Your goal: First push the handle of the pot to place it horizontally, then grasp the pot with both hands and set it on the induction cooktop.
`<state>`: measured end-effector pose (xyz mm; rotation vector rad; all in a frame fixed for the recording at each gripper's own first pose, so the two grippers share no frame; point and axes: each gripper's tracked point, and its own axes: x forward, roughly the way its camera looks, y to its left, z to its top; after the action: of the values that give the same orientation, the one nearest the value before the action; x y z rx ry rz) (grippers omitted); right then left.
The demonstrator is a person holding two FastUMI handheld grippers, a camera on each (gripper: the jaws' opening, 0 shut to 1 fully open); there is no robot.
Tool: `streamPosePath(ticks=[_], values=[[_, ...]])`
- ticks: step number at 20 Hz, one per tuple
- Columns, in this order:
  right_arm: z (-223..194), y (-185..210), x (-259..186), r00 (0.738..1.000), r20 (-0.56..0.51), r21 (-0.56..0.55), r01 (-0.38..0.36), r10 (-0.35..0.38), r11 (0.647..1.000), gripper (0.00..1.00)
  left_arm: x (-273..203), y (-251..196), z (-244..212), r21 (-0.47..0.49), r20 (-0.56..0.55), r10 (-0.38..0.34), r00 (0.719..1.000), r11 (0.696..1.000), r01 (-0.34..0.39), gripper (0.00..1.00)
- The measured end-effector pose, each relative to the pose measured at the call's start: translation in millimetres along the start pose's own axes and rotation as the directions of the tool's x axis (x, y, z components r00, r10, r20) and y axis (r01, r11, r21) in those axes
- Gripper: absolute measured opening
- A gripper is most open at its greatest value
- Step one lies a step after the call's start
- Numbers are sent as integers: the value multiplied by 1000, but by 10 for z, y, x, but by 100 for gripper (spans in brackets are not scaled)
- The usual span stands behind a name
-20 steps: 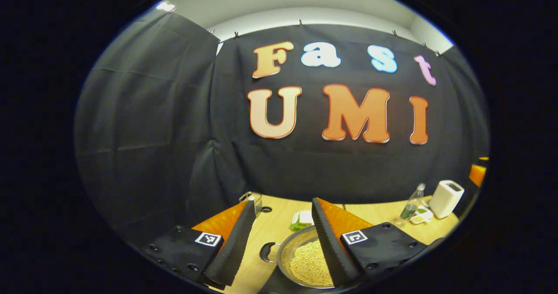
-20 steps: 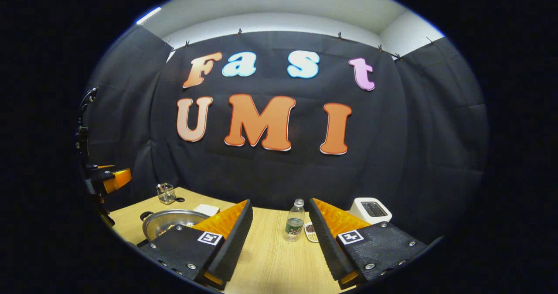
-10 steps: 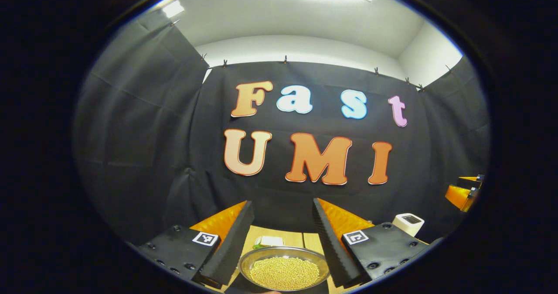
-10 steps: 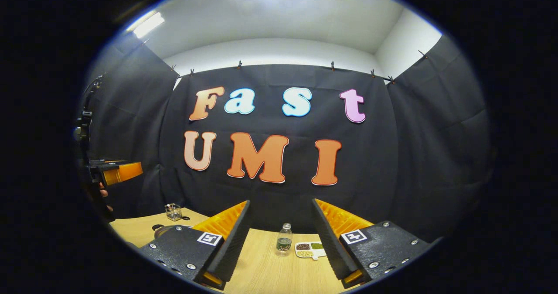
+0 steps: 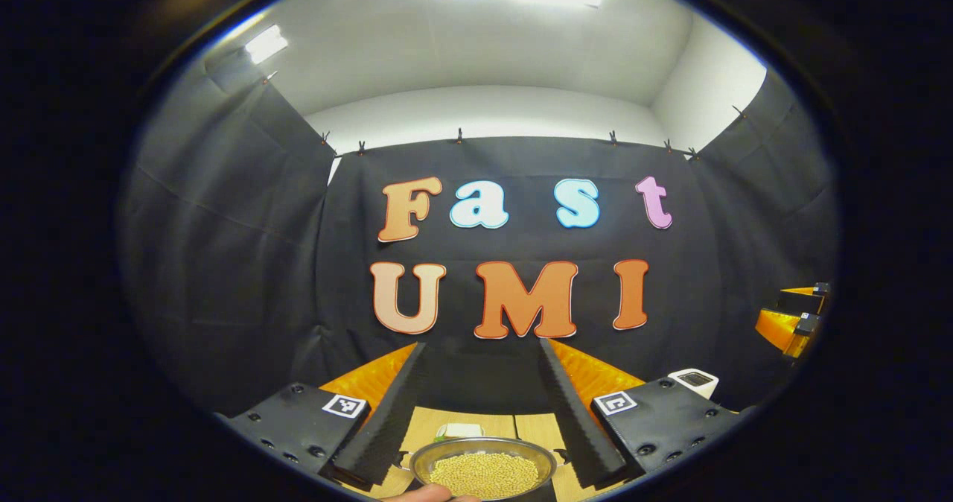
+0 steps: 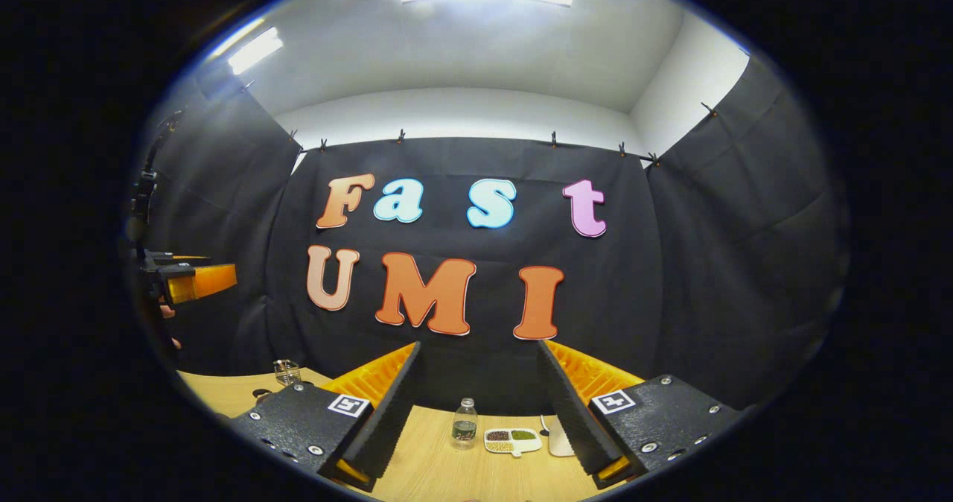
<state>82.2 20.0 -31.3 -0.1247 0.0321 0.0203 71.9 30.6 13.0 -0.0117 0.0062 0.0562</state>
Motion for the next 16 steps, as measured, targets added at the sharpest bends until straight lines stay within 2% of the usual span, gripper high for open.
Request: streamPosePath(ticks=[1,2,3,4,5,10,13,14,16], values=[[28,-84,-14,1000,6,-11,13,-13,1000,97,-15,-17,4,2,-1,1,1000,1000,-1,99],[74,-134,-32,1000,15,-21,25,-25,999,93,-59,1,14,9,-5,8,1000,1000,-8,99],[142,-161,-49,999,28,-27,32,-31,999,94,-71,-4,16,17,-5,9,1000,1000,-9,99],[192,-153,-67,999,40,-34,32,-31,999,97,-112,-21,56,18,0,12,1000,1000,-12,99],[230,-132,-106,998,50,-37,28,-26,999,94,-156,-35,101,15,13,13,1000,1000,-13,99],[332,-87,-141,995,99,-55,14,-9,998,95,-207,39,283,28,69,49,996,998,-52,95],[405,-73,-173,993,115,-56,18,-11,998,95,-223,-18,287,18,80,33,996,999,-35,99],[413,-71,-167,993,118,-58,19,-13,998,95,-247,-21,326,19,88,28,996,999,-30,95],[426,-70,-161,992,125,-60,16,-8,998,95,-258,-63,392,15,110,7,994,1000,-9,99]])
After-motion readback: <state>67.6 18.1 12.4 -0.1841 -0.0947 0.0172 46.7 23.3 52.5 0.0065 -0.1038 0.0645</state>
